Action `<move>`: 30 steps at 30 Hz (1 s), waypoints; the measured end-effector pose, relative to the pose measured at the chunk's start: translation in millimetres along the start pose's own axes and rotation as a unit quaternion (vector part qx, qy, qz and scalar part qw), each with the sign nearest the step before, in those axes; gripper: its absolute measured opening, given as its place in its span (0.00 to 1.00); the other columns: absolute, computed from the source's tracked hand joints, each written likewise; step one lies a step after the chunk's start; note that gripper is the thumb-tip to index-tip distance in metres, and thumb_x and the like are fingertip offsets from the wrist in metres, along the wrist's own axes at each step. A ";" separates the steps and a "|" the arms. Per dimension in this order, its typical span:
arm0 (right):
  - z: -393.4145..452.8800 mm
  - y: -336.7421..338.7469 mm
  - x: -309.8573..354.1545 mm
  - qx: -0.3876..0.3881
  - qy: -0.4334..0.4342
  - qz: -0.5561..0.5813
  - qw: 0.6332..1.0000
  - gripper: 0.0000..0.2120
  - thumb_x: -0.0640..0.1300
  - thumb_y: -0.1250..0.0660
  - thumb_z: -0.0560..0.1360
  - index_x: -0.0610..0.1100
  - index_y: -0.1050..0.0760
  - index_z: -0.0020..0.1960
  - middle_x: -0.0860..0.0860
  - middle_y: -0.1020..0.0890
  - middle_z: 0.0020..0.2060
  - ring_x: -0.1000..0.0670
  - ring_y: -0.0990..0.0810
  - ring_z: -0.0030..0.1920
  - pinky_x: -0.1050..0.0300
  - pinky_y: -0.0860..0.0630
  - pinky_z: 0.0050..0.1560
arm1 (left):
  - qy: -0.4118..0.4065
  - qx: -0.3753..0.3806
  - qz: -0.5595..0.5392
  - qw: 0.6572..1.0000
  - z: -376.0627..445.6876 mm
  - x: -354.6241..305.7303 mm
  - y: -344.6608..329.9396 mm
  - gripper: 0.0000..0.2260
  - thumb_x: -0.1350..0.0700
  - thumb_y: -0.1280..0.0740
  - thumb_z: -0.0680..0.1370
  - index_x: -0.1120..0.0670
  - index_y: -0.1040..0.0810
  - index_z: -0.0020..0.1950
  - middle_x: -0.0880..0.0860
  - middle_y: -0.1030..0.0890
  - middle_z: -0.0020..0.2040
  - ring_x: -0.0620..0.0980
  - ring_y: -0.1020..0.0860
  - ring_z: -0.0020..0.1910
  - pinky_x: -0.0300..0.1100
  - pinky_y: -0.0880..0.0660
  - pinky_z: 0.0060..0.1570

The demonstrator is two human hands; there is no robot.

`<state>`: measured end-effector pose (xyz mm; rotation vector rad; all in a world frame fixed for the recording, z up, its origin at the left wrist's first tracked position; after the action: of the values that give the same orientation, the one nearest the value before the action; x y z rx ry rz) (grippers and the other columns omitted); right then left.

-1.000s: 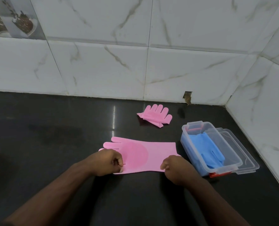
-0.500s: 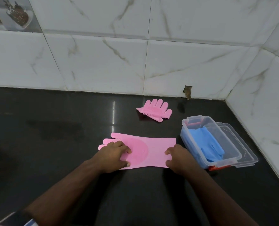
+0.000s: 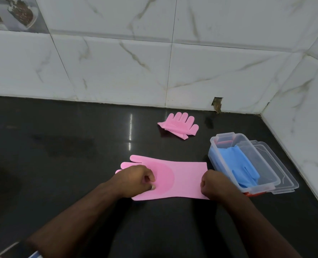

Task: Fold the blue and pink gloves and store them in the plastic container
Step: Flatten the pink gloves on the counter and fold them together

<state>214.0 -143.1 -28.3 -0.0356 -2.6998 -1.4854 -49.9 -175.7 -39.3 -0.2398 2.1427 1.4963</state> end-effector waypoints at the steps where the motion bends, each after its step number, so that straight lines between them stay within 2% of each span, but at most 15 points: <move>1: 0.2 1.8 -0.1 0.001 -0.004 0.001 1.000 0.11 0.48 0.33 0.77 0.45 0.22 0.57 0.49 0.18 0.50 0.51 0.18 0.50 0.58 0.21 0.59 | 0.003 -0.008 -0.012 1.000 1.7 -1.8 1.7 0.08 0.48 0.31 0.77 0.47 0.18 0.54 0.42 0.19 0.51 0.39 0.22 0.49 0.35 0.26 0.50; 4: 5.5 6.9 2.2 -0.041 0.009 0.058 0.997 0.09 0.47 0.34 0.77 0.46 0.21 0.54 0.50 0.18 0.48 0.51 0.19 0.49 0.58 0.21 0.55 | 0.021 -0.052 -0.050 0.997 9.7 -4.0 9.8 0.05 0.46 0.33 0.77 0.44 0.19 0.48 0.38 0.18 0.47 0.38 0.21 0.47 0.42 0.24 0.51; 6: 8.9 11.8 7.6 -0.075 0.012 0.120 0.990 0.09 0.49 0.33 0.78 0.46 0.20 0.53 0.52 0.18 0.47 0.53 0.19 0.48 0.59 0.22 0.56 | 0.028 -0.081 -0.070 0.994 18.1 -5.5 16.0 0.05 0.45 0.34 0.76 0.42 0.20 0.47 0.37 0.19 0.46 0.38 0.22 0.46 0.42 0.25 0.50; 10: 17.5 22.7 23.3 -0.105 0.028 0.218 0.970 0.09 0.49 0.31 0.76 0.47 0.19 0.54 0.52 0.17 0.51 0.52 0.19 0.50 0.56 0.22 0.58 | 0.018 -0.089 -0.098 0.991 38.7 -15.8 28.3 0.07 0.50 0.31 0.78 0.48 0.18 0.54 0.42 0.18 0.50 0.38 0.22 0.45 0.36 0.26 0.47; 13: 23.5 31.6 35.4 -0.112 0.053 0.262 0.957 0.08 0.45 0.31 0.76 0.43 0.19 0.52 0.48 0.16 0.48 0.48 0.18 0.50 0.56 0.21 0.54 | 0.038 -0.095 -0.113 0.988 56.0 -17.8 36.4 0.09 0.52 0.31 0.78 0.51 0.18 0.57 0.45 0.18 0.52 0.43 0.20 0.50 0.40 0.23 0.54; 15: 29.6 35.4 40.0 -0.117 0.052 0.298 0.946 0.09 0.45 0.30 0.75 0.43 0.19 0.54 0.48 0.16 0.49 0.50 0.18 0.49 0.56 0.21 0.55 | 0.060 -0.102 -0.125 0.985 69.1 -15.2 40.7 0.11 0.53 0.30 0.77 0.52 0.19 0.59 0.46 0.17 0.51 0.45 0.19 0.51 0.44 0.22 0.57; 18: 42.6 40.2 44.7 -0.119 0.041 0.346 0.930 0.11 0.45 0.29 0.74 0.45 0.19 0.56 0.51 0.16 0.50 0.53 0.19 0.49 0.55 0.22 0.57 | 0.080 -0.118 -0.128 0.982 87.2 -13.4 47.3 0.14 0.53 0.30 0.77 0.52 0.20 0.61 0.47 0.17 0.51 0.47 0.19 0.51 0.44 0.23 0.57; 23: 66.2 49.5 50.0 -0.119 0.026 0.410 0.904 0.17 0.44 0.28 0.73 0.44 0.22 0.61 0.50 0.16 0.53 0.50 0.18 0.52 0.49 0.22 0.60 | 0.096 -0.126 -0.114 0.981 117.8 -10.8 55.4 0.22 0.51 0.31 0.76 0.53 0.25 0.70 0.50 0.20 0.61 0.50 0.21 0.60 0.46 0.25 0.62; 26: 81.9 53.8 54.8 -0.126 0.021 0.438 0.890 0.19 0.44 0.27 0.72 0.43 0.23 0.63 0.49 0.16 0.53 0.48 0.18 0.53 0.45 0.21 0.59 | 0.092 -0.137 -0.093 0.982 134.2 -11.1 61.5 0.23 0.48 0.33 0.73 0.50 0.25 0.69 0.52 0.23 0.63 0.53 0.22 0.61 0.51 0.25 0.62; 30: 102.4 52.9 58.8 -0.133 0.016 0.474 0.870 0.22 0.46 0.26 0.69 0.44 0.22 0.62 0.49 0.16 0.52 0.46 0.18 0.53 0.41 0.20 0.57 | 0.111 -0.153 -0.084 0.978 154.3 -3.0 64.4 0.22 0.49 0.34 0.72 0.48 0.25 0.67 0.53 0.24 0.61 0.55 0.23 0.60 0.53 0.24 0.61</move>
<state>153.7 -28.8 -34.6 -1.1375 -1.8679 -1.4078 -27.2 -10.7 -25.1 -0.7090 1.9853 1.7625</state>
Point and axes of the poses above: each hand's wrist, its own z-axis towards the middle knuckle, its own y-axis out of the back of the hand, x = y × z, the point moved 4 cm from there along z, towards the middle knuckle
